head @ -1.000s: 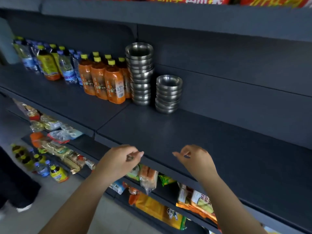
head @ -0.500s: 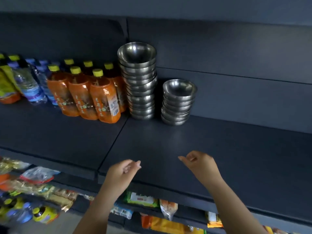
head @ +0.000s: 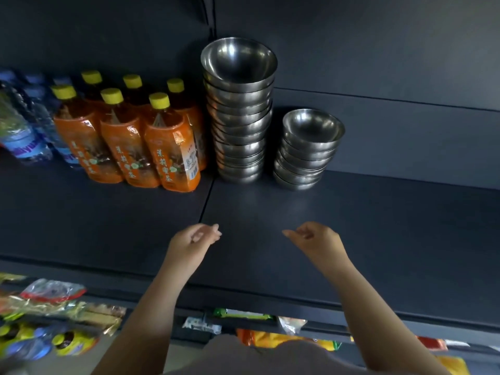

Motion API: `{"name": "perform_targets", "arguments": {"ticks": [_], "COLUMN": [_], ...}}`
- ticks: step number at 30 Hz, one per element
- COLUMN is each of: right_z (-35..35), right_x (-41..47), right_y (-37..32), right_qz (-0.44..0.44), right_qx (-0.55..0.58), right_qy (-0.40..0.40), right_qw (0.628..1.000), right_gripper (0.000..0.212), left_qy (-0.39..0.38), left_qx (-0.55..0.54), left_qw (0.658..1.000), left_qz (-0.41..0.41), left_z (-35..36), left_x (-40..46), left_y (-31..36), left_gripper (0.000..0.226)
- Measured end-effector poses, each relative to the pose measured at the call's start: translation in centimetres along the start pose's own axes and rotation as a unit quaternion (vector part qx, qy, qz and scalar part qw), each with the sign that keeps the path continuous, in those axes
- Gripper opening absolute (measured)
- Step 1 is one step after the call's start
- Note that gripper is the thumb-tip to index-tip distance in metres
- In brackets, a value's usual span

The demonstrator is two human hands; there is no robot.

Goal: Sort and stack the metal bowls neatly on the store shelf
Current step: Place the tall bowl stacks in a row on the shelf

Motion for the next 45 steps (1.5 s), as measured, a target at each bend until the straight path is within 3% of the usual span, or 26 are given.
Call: {"name": "perform_targets", "arguments": {"ticks": [8, 12, 15, 17, 18, 21, 23, 29, 33, 37, 42, 45], "right_z": [0.1, -1.3, -0.1, 1.1, 1.7, 2.8, 3.2, 4.8, 5.2, 5.2, 5.3, 5.4], "right_x": [2.2, 5.3, 8.1, 9.7, 10.4, 11.8, 11.9, 13.2, 13.5, 13.5, 13.2, 12.8], "right_y": [-3.8, -7.9, -10.0, -10.4, -10.3, -10.3, -10.5, -10.1, -10.0, -9.8, -9.4, -9.2], "right_qz": [-0.029, -0.078, -0.084, -0.055, -0.041, -0.01, 0.001, 0.03, 0.029, 0.022, 0.021, 0.019], "right_qx": [0.014, 0.098, 0.202, 0.223, 0.237, 0.272, 0.27, 0.285, 0.293, 0.295, 0.292, 0.287], "right_qy": [0.006, 0.01, -0.054, -0.073, -0.08, -0.104, -0.115, -0.14, -0.133, -0.133, -0.133, -0.132], "right_qw": [0.999, 0.992, 0.974, 0.97, 0.967, 0.957, 0.956, 0.948, 0.946, 0.946, 0.947, 0.949], "right_gripper": [0.025, 0.025, 0.045, 0.054, 0.064, 0.124, 0.135, 0.097, 0.097, 0.096, 0.097, 0.099], "left_qy": [-0.019, -0.016, -0.011, -0.014, -0.01, 0.001, -0.002, -0.088, -0.114, -0.121, -0.139, -0.13], "left_qx": [0.003, -0.039, -0.181, -0.221, -0.238, -0.29, -0.305, -0.349, -0.381, -0.393, -0.371, -0.38], "left_qw": [0.999, 0.999, 0.983, 0.973, 0.968, 0.946, 0.938, 0.918, 0.905, 0.9, 0.909, 0.906], "left_qz": [0.03, 0.03, -0.025, -0.063, -0.083, -0.144, -0.167, -0.165, -0.151, -0.146, -0.126, -0.132], "left_z": [-0.2, -0.3, 0.0, 0.7, 1.1, 1.8, 2.2, 4.2, 4.9, 5.1, 5.2, 5.0], "left_x": [3.0, 6.2, 9.2, 10.8, 11.4, 12.4, 12.7, 13.7, 14.1, 14.3, 13.8, 13.2], "left_y": [1.9, 4.4, 5.5, 5.4, 5.2, 4.7, 4.7, 4.6, 4.3, 4.2, 4.1, 4.0], "left_gripper": [0.021, 0.02, 0.037, 0.053, 0.061, 0.084, 0.088, 0.093, 0.123, 0.116, 0.129, 0.104]}}
Point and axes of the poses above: each hand's wrist, its own x-axis towards the middle knuckle, its own z-axis out of the palm, y = z × x, the point moved 5 cm from there along x, towards the middle knuckle, and after that the axes turned 1 degree about z, right-handed, at the moved point
